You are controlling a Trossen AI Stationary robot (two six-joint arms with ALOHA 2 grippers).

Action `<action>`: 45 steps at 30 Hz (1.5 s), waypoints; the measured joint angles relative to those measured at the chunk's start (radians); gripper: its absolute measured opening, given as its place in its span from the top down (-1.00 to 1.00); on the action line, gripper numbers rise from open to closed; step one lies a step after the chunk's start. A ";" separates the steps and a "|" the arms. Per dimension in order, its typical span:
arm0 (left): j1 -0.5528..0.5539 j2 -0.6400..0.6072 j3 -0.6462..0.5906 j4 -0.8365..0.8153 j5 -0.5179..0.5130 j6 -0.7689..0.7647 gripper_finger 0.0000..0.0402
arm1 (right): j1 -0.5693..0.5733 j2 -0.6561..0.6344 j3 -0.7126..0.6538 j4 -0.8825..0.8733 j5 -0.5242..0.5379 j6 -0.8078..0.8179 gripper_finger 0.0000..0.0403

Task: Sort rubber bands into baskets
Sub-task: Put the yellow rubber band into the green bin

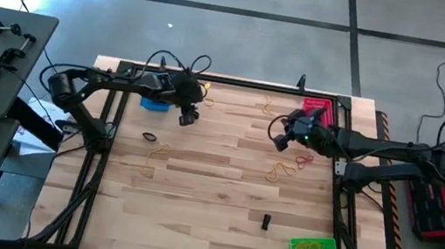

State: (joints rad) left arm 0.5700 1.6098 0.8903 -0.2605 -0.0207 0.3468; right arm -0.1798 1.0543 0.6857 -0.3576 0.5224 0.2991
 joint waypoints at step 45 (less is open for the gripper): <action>0.237 0.366 0.316 -0.190 0.116 0.153 0.47 | 0.037 0.099 0.000 0.026 -0.025 -0.012 1.00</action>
State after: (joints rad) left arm 0.8072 1.9759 1.2058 -0.4509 0.0956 0.4995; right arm -0.1429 1.1530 0.6853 -0.3317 0.4979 0.2874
